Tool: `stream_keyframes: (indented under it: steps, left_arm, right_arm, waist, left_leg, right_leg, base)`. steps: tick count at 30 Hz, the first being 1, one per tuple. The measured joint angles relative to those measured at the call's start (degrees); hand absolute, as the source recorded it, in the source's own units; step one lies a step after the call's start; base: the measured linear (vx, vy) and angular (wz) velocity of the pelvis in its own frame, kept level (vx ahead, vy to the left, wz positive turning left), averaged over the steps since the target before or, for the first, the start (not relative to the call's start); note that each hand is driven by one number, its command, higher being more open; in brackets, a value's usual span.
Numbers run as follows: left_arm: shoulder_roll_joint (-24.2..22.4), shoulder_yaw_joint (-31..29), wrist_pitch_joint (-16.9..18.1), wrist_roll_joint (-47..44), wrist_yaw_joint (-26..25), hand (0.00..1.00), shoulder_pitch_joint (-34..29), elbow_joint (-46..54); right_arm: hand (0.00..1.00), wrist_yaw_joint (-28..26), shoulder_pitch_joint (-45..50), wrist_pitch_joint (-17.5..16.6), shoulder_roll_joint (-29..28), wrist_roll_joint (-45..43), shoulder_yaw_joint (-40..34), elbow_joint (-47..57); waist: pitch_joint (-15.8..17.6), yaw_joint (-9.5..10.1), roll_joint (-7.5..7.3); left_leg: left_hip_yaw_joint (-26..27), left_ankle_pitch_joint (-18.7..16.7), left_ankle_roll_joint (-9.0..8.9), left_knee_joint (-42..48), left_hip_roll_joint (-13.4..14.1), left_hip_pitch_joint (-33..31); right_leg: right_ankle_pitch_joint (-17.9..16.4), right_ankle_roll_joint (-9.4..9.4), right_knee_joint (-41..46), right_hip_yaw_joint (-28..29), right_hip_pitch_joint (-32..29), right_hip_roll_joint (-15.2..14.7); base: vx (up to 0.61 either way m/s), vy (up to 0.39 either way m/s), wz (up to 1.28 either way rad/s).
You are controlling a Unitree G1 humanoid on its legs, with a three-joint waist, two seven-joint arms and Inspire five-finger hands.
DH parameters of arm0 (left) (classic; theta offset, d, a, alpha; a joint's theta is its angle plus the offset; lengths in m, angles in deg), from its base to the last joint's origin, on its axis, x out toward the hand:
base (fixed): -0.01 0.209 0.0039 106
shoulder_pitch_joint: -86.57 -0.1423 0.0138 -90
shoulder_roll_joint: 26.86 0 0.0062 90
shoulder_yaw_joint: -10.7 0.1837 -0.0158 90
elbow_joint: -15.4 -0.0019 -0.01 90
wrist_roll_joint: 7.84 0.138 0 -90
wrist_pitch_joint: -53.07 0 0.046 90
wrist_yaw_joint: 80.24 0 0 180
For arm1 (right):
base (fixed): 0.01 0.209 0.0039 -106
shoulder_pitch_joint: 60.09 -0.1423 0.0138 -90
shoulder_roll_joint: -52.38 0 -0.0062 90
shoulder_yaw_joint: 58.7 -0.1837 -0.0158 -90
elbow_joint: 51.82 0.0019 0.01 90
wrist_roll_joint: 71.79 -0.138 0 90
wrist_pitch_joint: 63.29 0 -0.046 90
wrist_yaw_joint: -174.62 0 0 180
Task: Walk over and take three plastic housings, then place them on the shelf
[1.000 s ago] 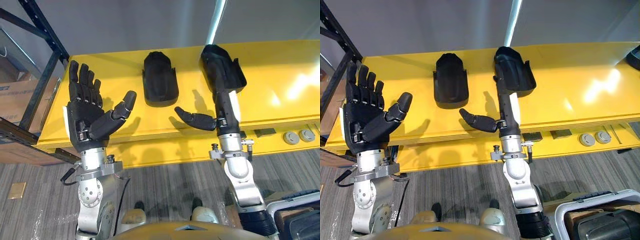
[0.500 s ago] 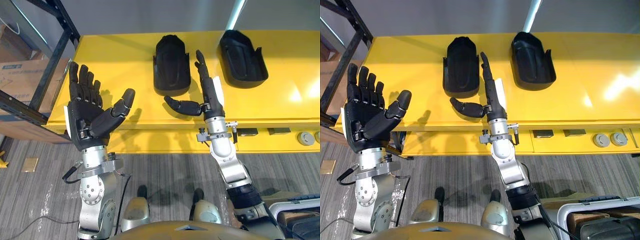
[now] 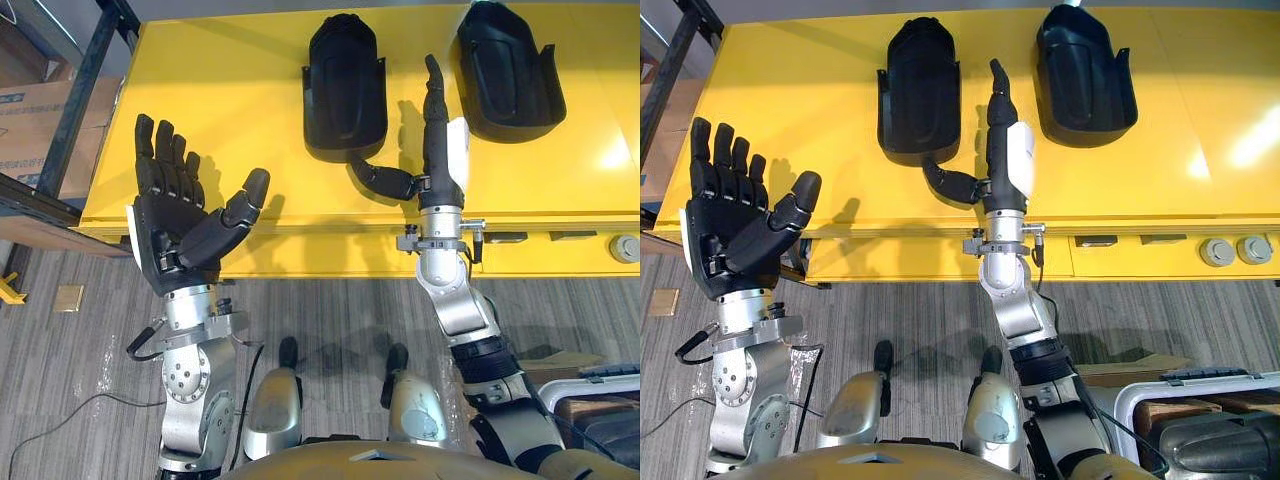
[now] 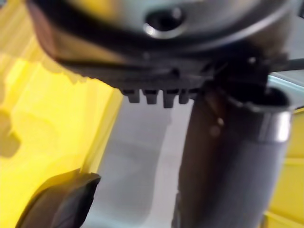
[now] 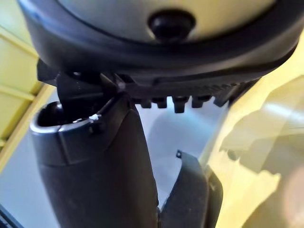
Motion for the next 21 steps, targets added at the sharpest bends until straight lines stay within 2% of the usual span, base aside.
stream_keyframes:
  steps: [8, 12, 21]
  left_arm:
    - [0.00, -0.01, 0.03, -0.06, 0.07, 1.00, -0.06, 0.00]
    - [0.00, 0.03, 0.10, -0.23, 0.54, 1.00, -0.07, -0.01]
    - [0.00, 0.03, 0.11, -0.26, 0.64, 1.00, -0.27, -0.01]
  right_arm:
    - [1.00, 1.27, -3.21, 0.31, 2.01, 0.02, 0.07, -3.72]
    - [1.00, 2.51, -5.55, 0.31, 2.27, 0.02, -0.03, -4.01]
    - [1.00, 3.57, -6.82, 1.24, 2.29, 0.03, -0.04, -5.85]
  waist:
    - [0.44, 0.05, 0.10]
    - [2.20, -0.14, 0.25]
    - [2.41, -0.03, 0.22]
  left_leg:
    - [-0.76, 0.63, -0.10, -0.37, -0.53, -0.43]
    - [-1.01, 1.28, -0.02, -0.85, -0.90, -0.31]
    - [-1.82, 1.75, 0.09, -1.16, -1.30, -0.71]
  right_leg:
    - [-1.48, -0.09, 2.86, -0.47, -1.41, -0.91]
    - [-1.66, -0.09, 3.70, -0.61, -1.67, -1.45]
    - [-1.71, -0.03, 3.83, -1.39, -1.68, -1.92]
  base:
    - [-0.01, -0.008, 0.05]
    - [-0.03, -0.002, 0.03]
    - [-0.01, -0.005, 0.06]
